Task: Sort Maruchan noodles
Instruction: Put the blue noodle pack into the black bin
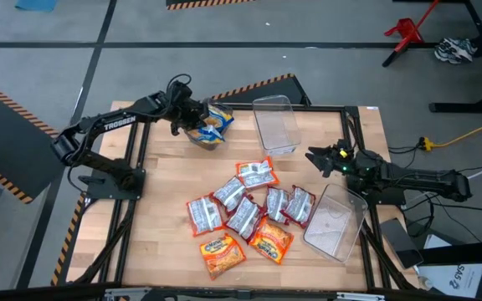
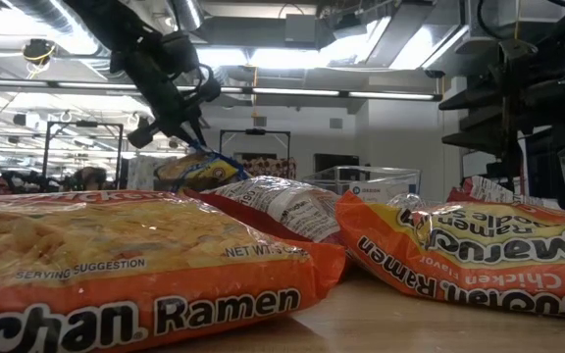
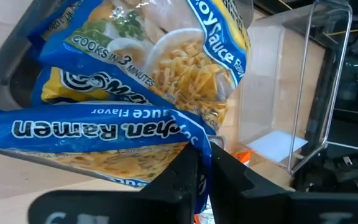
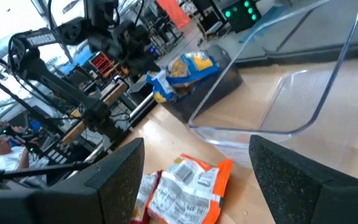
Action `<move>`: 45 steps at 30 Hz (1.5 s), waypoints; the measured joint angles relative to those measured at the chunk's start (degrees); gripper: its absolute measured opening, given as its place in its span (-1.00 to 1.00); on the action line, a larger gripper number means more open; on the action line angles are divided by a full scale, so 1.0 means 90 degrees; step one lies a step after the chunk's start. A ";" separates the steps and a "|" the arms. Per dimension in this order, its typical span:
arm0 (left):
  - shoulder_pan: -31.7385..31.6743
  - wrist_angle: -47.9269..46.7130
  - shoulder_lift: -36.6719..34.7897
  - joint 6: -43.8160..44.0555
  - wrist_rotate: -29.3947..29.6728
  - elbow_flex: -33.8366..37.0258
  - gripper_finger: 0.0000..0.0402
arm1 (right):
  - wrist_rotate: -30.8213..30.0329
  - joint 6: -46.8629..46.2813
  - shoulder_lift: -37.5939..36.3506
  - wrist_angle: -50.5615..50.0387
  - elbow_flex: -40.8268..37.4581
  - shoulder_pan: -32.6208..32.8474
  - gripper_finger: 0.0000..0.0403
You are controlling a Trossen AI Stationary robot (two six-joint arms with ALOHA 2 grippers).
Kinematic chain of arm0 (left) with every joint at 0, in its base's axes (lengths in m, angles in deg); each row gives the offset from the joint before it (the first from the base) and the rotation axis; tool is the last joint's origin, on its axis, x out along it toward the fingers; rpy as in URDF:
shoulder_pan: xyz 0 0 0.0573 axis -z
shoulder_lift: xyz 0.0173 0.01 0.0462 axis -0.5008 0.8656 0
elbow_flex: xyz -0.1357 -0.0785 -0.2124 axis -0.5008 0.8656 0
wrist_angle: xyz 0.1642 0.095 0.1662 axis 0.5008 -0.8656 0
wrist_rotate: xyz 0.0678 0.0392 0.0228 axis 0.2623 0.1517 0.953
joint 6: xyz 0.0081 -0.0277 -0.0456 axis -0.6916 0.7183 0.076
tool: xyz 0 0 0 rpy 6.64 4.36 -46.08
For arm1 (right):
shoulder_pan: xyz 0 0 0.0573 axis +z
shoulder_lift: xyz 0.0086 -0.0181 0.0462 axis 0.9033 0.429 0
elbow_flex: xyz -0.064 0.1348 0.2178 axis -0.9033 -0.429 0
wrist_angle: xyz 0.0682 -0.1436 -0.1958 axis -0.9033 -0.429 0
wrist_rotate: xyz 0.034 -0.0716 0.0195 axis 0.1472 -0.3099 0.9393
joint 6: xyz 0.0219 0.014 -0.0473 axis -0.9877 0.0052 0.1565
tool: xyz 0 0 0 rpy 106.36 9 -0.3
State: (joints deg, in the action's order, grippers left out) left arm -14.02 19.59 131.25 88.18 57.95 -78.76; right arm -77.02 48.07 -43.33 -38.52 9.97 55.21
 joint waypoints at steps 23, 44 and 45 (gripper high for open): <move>-0.0160 -0.0836 -0.0294 -0.0505 0.0330 0.0002 -0.92 | -0.0214 0.0007 0.0000 -0.0033 0.0022 -0.0002 0.38; -0.0265 -0.1897 -0.0250 -0.1720 0.1794 0.0002 -0.96 | -0.0213 -0.0151 0.0000 -0.0367 0.0027 -0.0002 0.38; -0.0289 -0.1894 -0.0252 -0.1724 0.1834 0.0002 -0.94 | -0.0211 -0.0151 0.0000 -0.0366 0.0029 0.0000 0.38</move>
State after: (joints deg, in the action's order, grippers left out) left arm -16.63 2.54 128.98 72.67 74.45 -78.74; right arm -78.92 46.71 -43.33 -41.81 10.23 55.21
